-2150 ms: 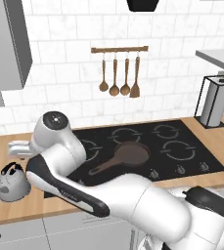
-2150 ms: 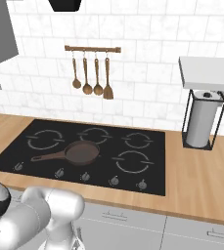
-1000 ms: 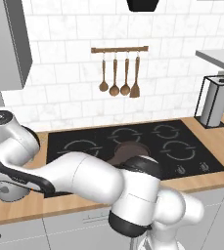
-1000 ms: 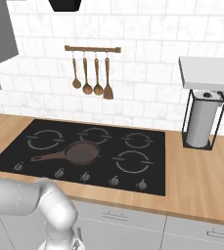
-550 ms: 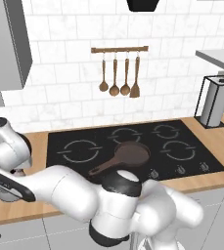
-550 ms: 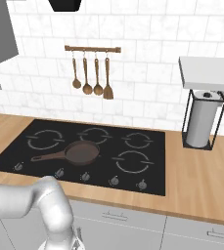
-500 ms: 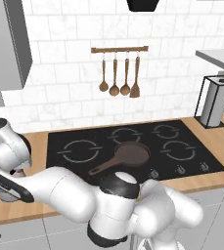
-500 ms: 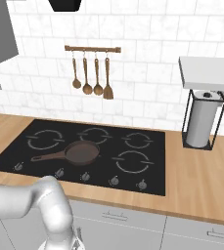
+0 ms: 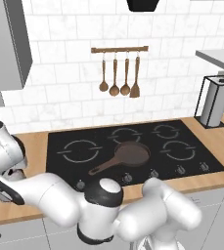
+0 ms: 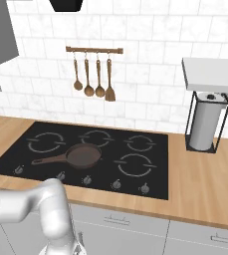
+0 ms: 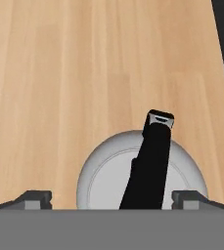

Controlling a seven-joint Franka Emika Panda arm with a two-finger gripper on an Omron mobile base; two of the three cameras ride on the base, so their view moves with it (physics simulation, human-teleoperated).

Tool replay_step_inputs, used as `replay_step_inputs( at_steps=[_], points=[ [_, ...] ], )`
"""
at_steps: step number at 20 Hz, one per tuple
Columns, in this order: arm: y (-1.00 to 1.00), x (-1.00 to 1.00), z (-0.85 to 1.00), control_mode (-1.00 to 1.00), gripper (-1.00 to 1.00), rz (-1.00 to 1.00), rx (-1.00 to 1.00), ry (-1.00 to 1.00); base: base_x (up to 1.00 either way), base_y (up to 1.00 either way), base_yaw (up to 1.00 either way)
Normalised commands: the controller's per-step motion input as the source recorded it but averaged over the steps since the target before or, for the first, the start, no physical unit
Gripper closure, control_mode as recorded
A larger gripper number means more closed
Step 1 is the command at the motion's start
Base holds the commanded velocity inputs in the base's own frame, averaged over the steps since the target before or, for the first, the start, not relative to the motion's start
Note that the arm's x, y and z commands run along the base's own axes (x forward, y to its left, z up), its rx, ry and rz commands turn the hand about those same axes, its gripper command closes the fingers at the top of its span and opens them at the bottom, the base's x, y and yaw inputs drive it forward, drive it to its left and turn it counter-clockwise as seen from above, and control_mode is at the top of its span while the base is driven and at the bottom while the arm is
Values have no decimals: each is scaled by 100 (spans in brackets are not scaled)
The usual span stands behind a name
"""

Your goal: Pick the kettle from the counter and place it on a stove burner. Then turn the burner on.

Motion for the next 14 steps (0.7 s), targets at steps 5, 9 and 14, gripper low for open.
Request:
replay_step_inputs(
  at_steps=[5, 9, 14],
  points=[
    [-2, -8, -4, -100, 100, 0, -6, -4, 0, 0, 0],
    [-48, -54, -4, -100, 100, 3, -11, -28, 0, 0, 0],
    [-88, -47, -1, -100, 100, 1, -16, -55, 0, 0, 0]
  ],
)
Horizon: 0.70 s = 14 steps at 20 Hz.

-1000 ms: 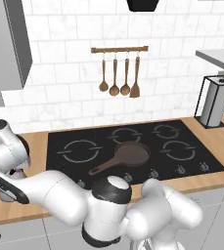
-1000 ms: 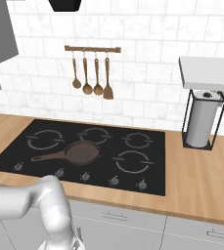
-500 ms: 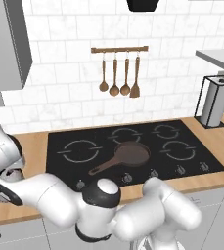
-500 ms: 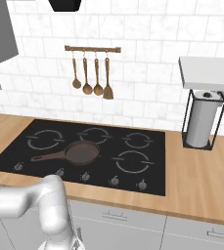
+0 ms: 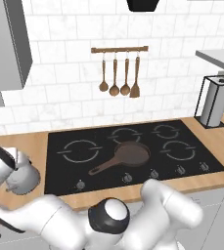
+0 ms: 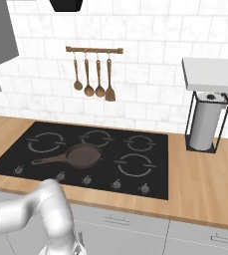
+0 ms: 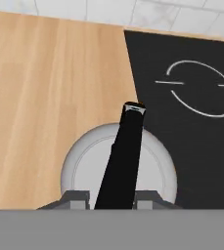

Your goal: Pick the kettle from the counter and place it on a stove burner. Then turn the burner on.

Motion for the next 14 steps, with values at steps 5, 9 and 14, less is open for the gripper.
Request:
replay_step_inputs(
  at_steps=[5, 9, 14],
  points=[
    [-100, 17, 2, -100, 100, 0, -10, -56, 0, 0, 0],
    [-100, 88, 22, -100, 100, -2, 0, -31, 0, 0, 0],
    [-100, 98, 6, -100, 100, -1, 7, -11, 0, 0, 0]
  ],
)
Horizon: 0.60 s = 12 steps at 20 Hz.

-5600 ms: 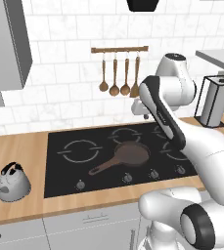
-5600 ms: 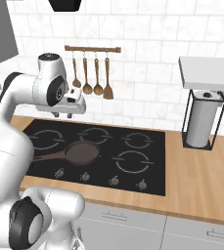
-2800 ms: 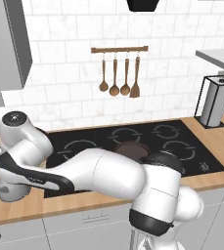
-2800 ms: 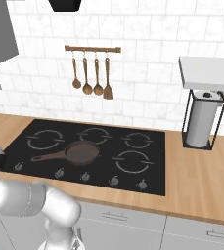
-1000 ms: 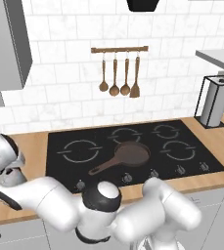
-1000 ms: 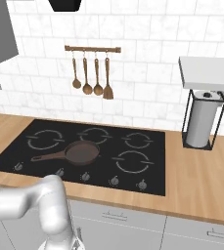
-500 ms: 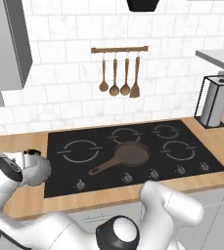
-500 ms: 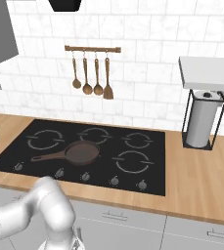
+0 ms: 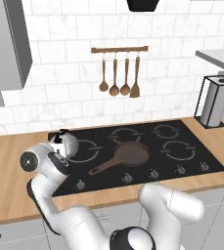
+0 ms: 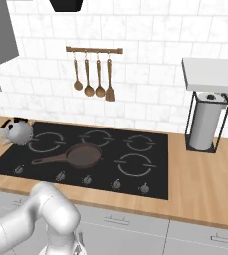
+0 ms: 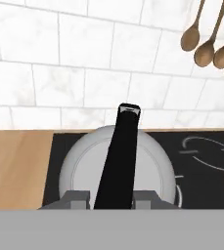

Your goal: Pick the kettle from the counter and place it on a stove burner. Then turn the burner on.

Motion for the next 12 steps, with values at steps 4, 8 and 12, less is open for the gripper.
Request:
replay_step_inputs(
  at_steps=[4, 8, 12],
  points=[
    [-74, 100, 6, -100, 100, 0, 18, 21, 0, 0, 0],
    [-14, 100, 21, -100, 100, -2, 15, 69, 0, 0, 0],
    [-8, 37, 0, -100, 100, 0, 4, 21, 0, 0, 0]
  ],
)
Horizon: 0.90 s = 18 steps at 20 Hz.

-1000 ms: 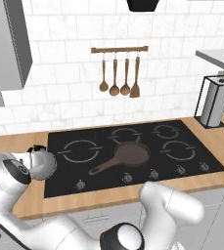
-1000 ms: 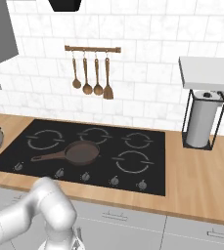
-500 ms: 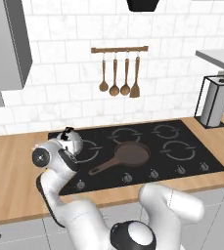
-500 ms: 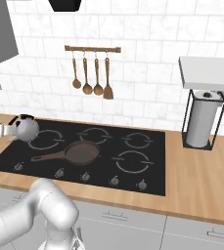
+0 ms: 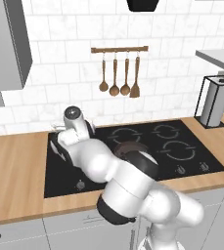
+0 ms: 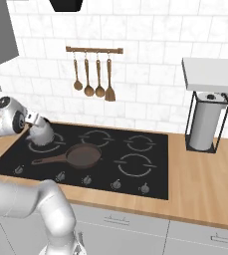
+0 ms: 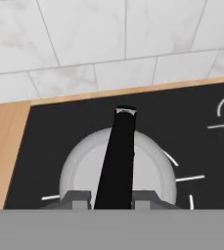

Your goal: Pick the kettle from the counter and place it on a stove burner. Then turn the burner on.

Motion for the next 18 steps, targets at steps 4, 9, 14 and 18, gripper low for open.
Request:
replay_step_inputs(
  at_steps=[4, 9, 14, 18],
  points=[
    [0, 5, -8, -100, 100, 0, -1, -2, 0, 0, 0],
    [0, 21, -47, -100, 100, 0, -6, 7, 0, 0, 0],
    [0, 10, -35, -100, 100, 0, -1, 7, 0, 0, 0],
    [0, 0, -3, -100, -100, 0, 0, 0, 0, 0, 0]
  ],
)
